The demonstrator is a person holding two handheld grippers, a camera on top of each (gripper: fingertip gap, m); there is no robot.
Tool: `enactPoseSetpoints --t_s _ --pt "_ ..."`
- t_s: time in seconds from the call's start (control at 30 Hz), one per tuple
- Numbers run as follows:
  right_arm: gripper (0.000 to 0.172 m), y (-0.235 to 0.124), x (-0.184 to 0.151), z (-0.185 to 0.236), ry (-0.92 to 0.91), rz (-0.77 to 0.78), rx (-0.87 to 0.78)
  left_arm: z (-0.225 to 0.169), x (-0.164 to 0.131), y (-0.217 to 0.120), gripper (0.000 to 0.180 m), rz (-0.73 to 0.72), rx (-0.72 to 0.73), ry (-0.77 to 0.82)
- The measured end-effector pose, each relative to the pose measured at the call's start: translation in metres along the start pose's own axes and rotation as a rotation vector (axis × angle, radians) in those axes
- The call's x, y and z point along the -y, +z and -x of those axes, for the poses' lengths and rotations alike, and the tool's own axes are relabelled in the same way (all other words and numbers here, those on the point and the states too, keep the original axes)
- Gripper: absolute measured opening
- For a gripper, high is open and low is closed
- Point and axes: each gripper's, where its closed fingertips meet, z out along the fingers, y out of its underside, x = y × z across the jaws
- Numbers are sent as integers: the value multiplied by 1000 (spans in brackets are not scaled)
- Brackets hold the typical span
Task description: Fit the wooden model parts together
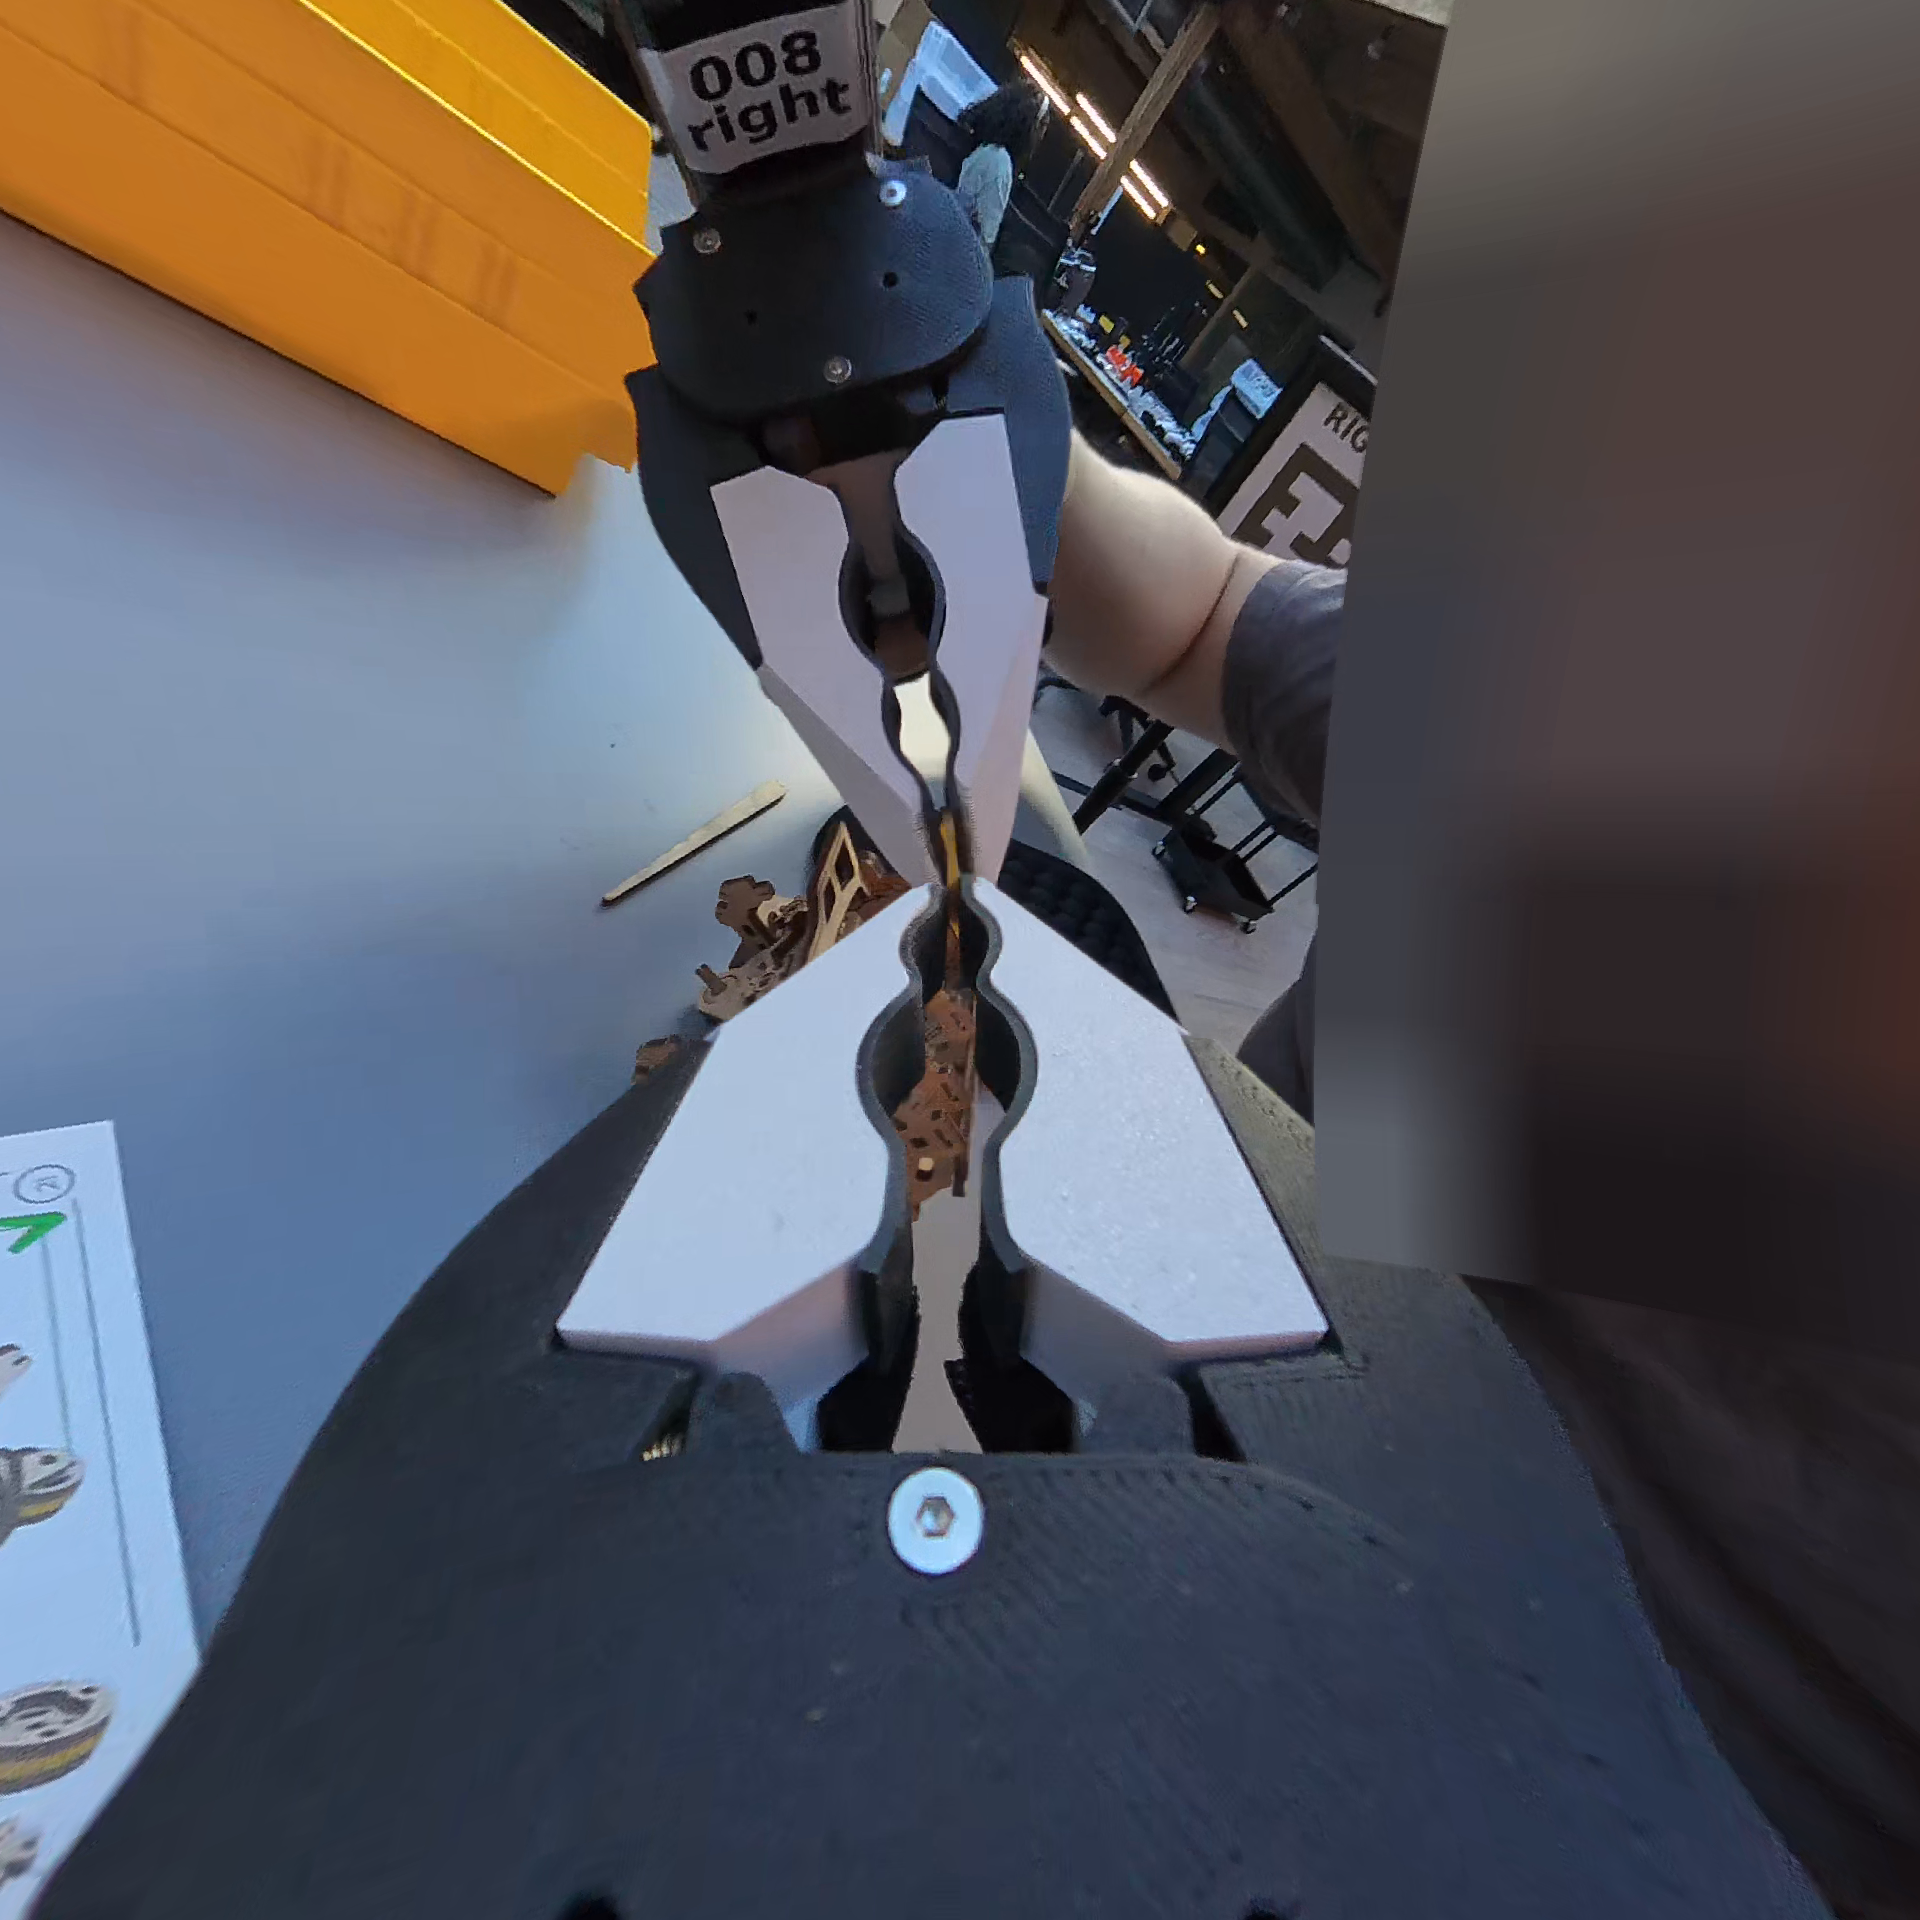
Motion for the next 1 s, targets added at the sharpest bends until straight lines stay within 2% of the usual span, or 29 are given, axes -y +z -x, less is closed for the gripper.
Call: enactPoseSetpoints --t_s 0.2,0.33,0.37,0.43,0.5,0.57,0.63,0.7,0.8,1.0 --pt "0 -1 -3 -3 -62 -53 -10 6 1 0 0 -16 59 -92" --pt "0 -5 0 -3 -107 -136 -13 8 6 0 0 -73 46 -195" --pt "4 -7 1 -6 -124 -151 -37 8 8 0 0 -95 40 -221" --pt "29 -12 2 -19 -178 -174 -141 13 11 -2 0 -136 53 -271" --pt "40 -23 16 -11 -376 -311 -223 19 11 -4 0 -163 88 -308" --pt "43 -32 25 2 -623 -416 -344 23 10 -5 0 -182 105 -342" --pt "46 -29 21 1 -791 -340 -495 25 11 -4 0 -196 119 -366" --pt "49 -27 22 -3 -852 -322 -614 29 10 -2 0 -200 149 -375" --pt "45 -19 27 -2 -856 -355 -660 32 12 2 0 -226 164 -391" --pt "30 -14 25 -16 -916 -236 -803 30 12 7 0 -240 159 -403"
